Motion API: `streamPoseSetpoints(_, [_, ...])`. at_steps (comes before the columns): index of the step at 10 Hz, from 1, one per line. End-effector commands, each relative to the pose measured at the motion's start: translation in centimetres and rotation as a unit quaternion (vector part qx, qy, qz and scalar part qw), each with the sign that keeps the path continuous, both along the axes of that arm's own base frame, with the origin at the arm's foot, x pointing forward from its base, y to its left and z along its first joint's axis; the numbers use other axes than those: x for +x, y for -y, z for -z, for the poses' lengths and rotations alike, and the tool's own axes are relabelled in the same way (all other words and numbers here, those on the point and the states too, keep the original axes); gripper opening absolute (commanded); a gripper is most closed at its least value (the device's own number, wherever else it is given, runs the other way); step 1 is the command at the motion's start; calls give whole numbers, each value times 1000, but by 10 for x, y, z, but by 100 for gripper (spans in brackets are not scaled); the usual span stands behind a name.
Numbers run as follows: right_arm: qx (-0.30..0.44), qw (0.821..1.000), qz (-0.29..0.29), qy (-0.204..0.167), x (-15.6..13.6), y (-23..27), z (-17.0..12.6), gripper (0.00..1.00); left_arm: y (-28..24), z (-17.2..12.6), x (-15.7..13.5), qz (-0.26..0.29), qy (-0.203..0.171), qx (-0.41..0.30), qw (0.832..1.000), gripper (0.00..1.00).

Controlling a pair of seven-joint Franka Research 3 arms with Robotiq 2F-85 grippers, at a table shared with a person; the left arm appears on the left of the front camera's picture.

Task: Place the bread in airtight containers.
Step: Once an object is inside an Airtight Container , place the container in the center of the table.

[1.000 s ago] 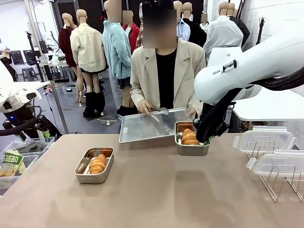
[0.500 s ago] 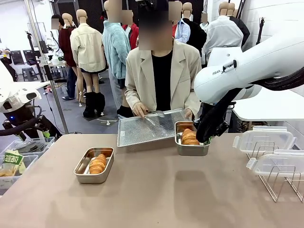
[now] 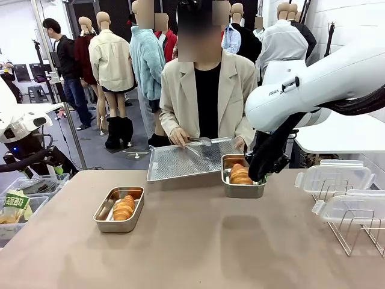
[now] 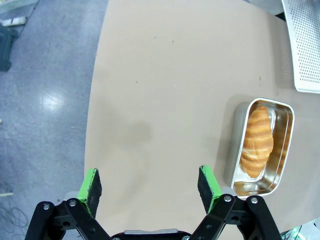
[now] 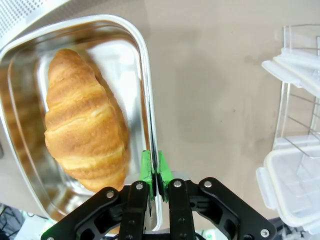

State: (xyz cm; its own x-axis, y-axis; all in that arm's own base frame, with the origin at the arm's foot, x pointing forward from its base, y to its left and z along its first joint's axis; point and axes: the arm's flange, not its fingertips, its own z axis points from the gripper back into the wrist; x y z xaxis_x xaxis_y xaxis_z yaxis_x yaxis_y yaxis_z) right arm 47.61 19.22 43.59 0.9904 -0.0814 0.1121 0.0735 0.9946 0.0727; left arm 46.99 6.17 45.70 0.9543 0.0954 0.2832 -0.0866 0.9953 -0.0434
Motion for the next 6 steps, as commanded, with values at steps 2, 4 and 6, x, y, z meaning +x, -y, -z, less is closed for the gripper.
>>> streamPoseSetpoints(2, [-21, 1000, 8, 16, 9, 0, 34, 0, -3, -2, -2, 2, 0, 5, 1000, 100])
streamPoseSetpoints(4, [-37, 999, -4, -3, 16, 0, 67, 0, -3, -2, -2, 2, 0, 5, 1000, 100])
streamPoseSetpoints(6, [-72, 997, -11, -2, 19, -3, 100, 0, -3, -2, -2, 2, 0, 5, 1000, 100])
